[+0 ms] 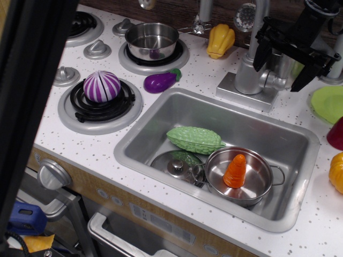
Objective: Turn lever vertical to front
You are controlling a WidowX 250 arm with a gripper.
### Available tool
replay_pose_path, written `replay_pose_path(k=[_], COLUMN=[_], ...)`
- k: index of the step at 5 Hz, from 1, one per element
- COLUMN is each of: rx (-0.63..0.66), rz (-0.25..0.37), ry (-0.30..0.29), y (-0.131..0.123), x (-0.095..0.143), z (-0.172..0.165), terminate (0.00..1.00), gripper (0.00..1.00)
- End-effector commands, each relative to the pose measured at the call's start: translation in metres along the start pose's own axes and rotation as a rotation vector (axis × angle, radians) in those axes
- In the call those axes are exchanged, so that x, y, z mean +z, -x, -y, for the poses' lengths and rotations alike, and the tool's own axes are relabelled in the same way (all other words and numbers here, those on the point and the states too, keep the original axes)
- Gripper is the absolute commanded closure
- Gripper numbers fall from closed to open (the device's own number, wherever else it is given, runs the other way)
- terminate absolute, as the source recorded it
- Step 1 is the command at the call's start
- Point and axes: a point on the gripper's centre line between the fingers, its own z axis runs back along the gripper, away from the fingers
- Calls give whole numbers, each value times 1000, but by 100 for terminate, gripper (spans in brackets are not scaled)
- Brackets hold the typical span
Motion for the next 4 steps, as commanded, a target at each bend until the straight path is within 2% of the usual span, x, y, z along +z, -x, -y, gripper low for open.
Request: replay_pose_path(k=[1,2,3,4], rx=[0,23,53,58], rz=[0,93,162,201], ry=[0,-36,-90,-115], y=[0,-12,-24,-31], x=[0,7,23,36], z=[0,3,7,7], terminate=[0,0,0,0], gripper=[0,0,0,0])
